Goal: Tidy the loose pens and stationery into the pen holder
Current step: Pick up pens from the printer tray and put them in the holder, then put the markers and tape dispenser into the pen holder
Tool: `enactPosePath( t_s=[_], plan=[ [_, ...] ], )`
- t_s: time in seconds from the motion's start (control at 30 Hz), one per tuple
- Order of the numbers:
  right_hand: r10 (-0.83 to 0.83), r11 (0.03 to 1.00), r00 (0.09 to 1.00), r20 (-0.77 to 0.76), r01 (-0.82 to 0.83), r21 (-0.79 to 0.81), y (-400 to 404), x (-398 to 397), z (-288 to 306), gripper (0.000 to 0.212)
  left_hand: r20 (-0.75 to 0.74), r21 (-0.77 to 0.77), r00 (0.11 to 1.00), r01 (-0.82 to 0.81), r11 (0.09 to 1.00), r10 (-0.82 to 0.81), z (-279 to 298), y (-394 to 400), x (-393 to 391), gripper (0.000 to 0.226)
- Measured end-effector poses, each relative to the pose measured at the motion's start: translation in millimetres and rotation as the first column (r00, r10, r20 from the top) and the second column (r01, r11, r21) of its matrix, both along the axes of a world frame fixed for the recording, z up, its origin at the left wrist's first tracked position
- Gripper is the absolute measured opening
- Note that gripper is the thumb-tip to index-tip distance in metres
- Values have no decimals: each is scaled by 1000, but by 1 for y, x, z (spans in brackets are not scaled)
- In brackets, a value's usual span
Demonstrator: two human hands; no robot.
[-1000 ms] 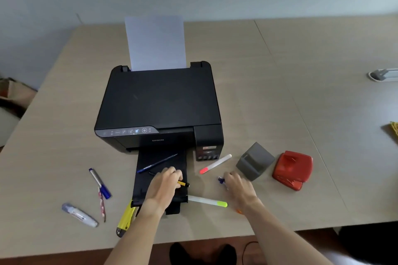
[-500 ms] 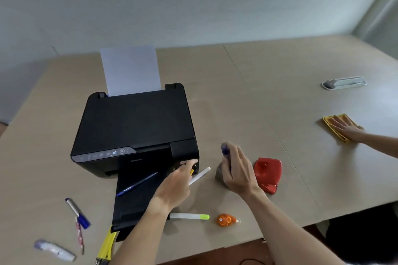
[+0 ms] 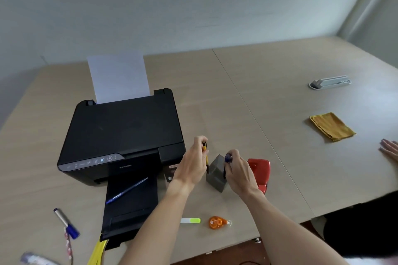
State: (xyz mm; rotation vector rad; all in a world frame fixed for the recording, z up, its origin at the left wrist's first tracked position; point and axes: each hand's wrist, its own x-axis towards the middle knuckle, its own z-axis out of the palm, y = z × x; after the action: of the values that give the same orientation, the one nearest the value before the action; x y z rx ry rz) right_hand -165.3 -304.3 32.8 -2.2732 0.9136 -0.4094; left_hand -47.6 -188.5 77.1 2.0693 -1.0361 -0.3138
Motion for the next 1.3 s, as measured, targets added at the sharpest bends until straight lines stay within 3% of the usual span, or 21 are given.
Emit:
enactPosePath(
  t_s=[0.1, 0.33, 0.6, 0.77, 1.0, 1.13, 1.3],
  plan=[
    [-17, 1000, 1000, -8, 17, 21, -4, -1, 2, 12, 26, 37, 998, 59, 998, -60, -2, -3, -5, 21],
    [-72, 997, 996, -46, 72, -11, -9, -10, 2, 6, 44, -112, 999, -7, 994, 12, 3, -13, -18, 28],
    [-185, 982, 979, -83, 187, 16, 6, -43, -8, 24, 38, 87, 996, 72, 994, -76, -12, -13, -16, 16],
    [-79, 991, 983, -166, 96, 96, 28, -58, -21, 31, 32, 112, 997, 67, 991, -71, -22, -3, -18, 18],
    [109, 986, 938, -329, -60, 155, 68, -59, -57, 6, -40, 125, 999, 29, 992, -24, -41, 39, -11, 14],
    [249, 967, 898, -362, -212, 137, 96, -49, -74, 16, 29, 208, 999, -24, 978, 18, -56, 73, -6, 18],
    [304, 947, 844, -442, -318, 45, 121, -31, -91, 26, 155, 316, 983, -147, 937, 102, -76, 110, 4, 15]
  ],
)
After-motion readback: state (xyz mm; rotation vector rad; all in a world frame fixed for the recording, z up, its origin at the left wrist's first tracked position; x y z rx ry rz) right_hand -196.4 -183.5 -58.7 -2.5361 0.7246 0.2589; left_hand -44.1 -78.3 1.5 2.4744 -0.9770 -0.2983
